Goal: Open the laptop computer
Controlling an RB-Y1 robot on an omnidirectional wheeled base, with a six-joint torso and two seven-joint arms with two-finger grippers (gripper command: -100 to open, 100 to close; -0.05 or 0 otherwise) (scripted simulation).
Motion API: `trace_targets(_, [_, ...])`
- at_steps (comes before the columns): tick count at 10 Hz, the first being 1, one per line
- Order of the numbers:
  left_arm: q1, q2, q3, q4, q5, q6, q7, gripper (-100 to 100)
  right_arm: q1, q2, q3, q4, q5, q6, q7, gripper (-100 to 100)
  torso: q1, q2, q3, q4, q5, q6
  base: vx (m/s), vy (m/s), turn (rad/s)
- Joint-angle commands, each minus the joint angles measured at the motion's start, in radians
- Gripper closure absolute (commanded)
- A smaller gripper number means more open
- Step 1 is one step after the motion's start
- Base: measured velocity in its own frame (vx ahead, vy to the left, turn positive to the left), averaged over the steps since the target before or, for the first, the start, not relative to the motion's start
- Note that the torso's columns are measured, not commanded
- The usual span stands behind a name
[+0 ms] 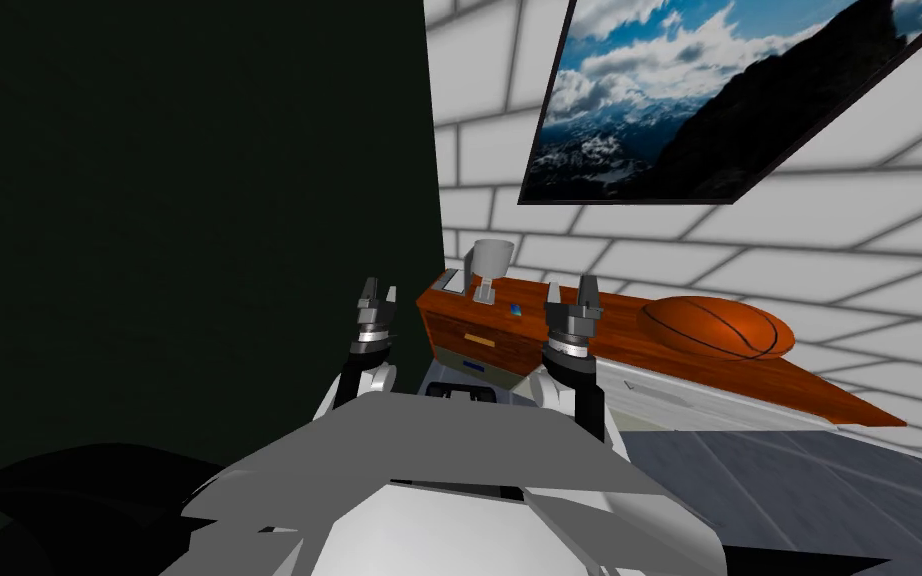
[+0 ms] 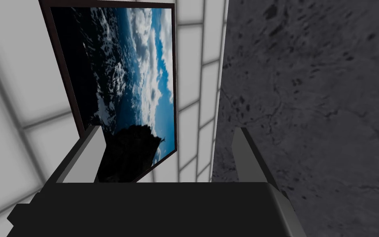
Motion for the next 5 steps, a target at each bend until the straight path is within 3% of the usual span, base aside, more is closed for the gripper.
trace_targets(1, [0.0, 0.0, 0.0, 0.0, 0.0, 0.0, 0.0, 0, 0.0, 0.0, 0.0, 0.0, 0.0, 0.0, 0.0, 0, 0.0, 0.074, -0.148, 0.074, 0.0, 0.0, 0.0, 0.0, 0.0])
trace_targets(2, [0.0, 0.0, 0.0, 0.0, 0.0, 0.0, 0.0, 0, 0.0, 0.0, 0.0, 0.0, 0.0, 0.0, 0.0, 0, 0.0, 0.148, -0.295, 0.148, 0.0, 0.0, 0.0, 0.0, 0.0])
trace_targets(3, [-0.024, 0.04, -0.019, 0.011, 0.031, -0.001, -0.006, -100, 0.0, 0.0, 0.0, 0.0, 0.0, 0.0, 0.0, 0, 0.0, 0.221, -0.443, 0.221, 0.0, 0.0, 0.015, -0.031, -0.074])
trace_targets(5, [-0.059, 0.086, -0.045, 0.027, 0.075, -0.002, -0.016, -100, 0.0, 0.0, 0.0, 0.0, 0.0, 0.0, 0.0, 0, -0.003, 0.264, -0.532, 0.264, -0.001, 0.0, 0.006, -0.07, -0.089])
